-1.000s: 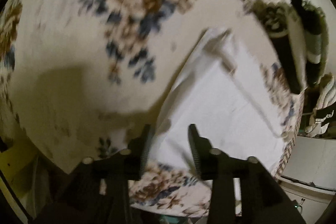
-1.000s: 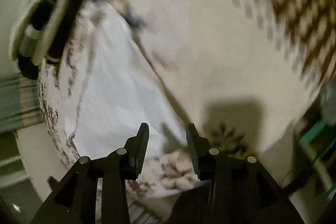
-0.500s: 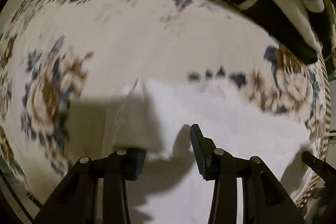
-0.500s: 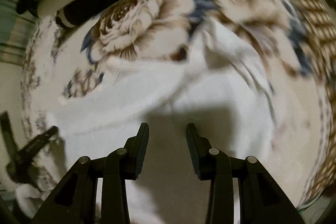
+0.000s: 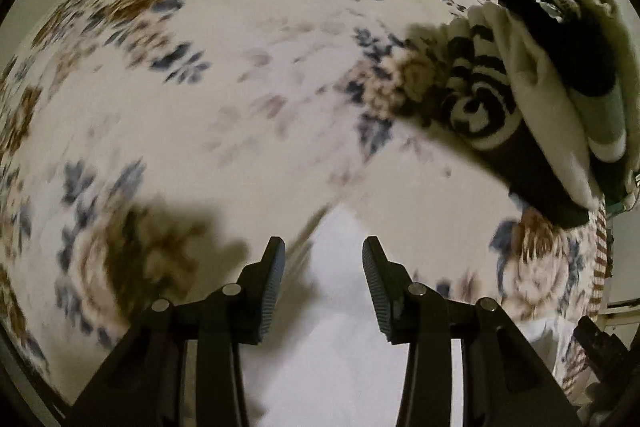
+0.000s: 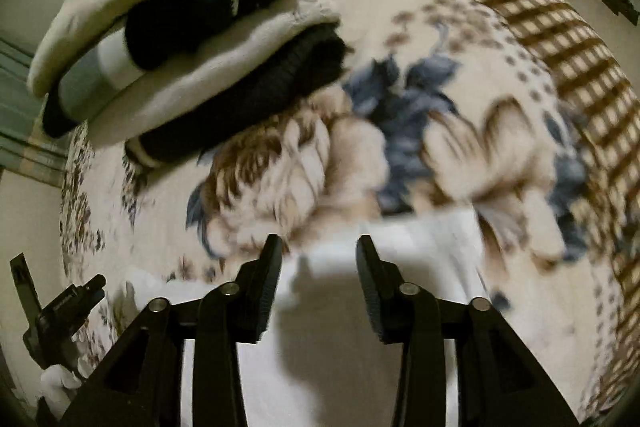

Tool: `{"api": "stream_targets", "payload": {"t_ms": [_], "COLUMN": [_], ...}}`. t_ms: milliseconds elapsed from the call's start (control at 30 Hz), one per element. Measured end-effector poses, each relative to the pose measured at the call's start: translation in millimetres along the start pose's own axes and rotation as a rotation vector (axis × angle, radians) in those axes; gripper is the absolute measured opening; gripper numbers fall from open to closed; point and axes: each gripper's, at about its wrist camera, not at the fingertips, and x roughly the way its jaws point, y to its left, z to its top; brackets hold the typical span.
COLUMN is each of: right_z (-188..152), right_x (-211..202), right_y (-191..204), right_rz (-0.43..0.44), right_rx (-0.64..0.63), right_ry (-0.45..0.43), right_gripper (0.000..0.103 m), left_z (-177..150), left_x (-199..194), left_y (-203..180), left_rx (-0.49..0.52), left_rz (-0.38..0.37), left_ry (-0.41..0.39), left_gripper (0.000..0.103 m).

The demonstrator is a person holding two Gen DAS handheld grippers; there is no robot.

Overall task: Fold small clothes
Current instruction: 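Grasp the folded T-shirt edge with both grippers and fold it again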

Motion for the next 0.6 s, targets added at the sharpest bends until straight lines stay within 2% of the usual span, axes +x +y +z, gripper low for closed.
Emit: {"api": "stream_targets", "payload": {"t_ms": [100,167,233,300,400,500,533,567,600], "right_z": [-28.1,-40.4,-40.3,-20.2,13.7,40.5,43.6,44.0,43.2], "right_x": [4.6,16.9,31.9,49.6,56.8,40.1,29.2,16.7,7.8], "right_y": [-6.7,-4.2,-4.7,-3.6,-3.6,-13.4,-17.6,-23.5,-29.5], "right_rz": [0.011,-0.006,-0.035,-0.075,-0.089,-0.078,-0.066,-0.064,-0.06], "right_rx": [-0.012,-0.047,-0.075,-0.07,-0.067,-0.013,-0.003,0.006,0.018], "right_ry": [0.095,0.154,0.164,0.109,0.029,-0.009,-0.024,-0.032,-0.038], "right_gripper": [0.045,0.045,0.045,0.045,0.045,0.045,0.05,0.06,0.064], "left_z": [-31.2,-40.7,-42.4,-29.6,-1.1,28.4,35.4,39.7,41.7], "left_x": [0.1,14.7,33.7,57.8,80.2,80.7,73.4,65.6,60.6], "left_y": [3.4,-2.6,-10.6,-21.8,-31.4,-36.2,-37.3,-38.7,-39.1], "left_rx": [-0.01,0.009,0.019,0.038,0.046,0.032,0.037,0.053,0.069], "left_rz": [-0.001,0.001,0.004,0.025,0.06,0.048,0.031,0.025,0.009], "left_ry": [0.058,0.107,0.131,0.127,0.09,0.053,0.028,0.005,0.002], "left_gripper": [0.038,0.038,0.038,0.038,0.038,0.038,0.038,0.038,0.038]}}
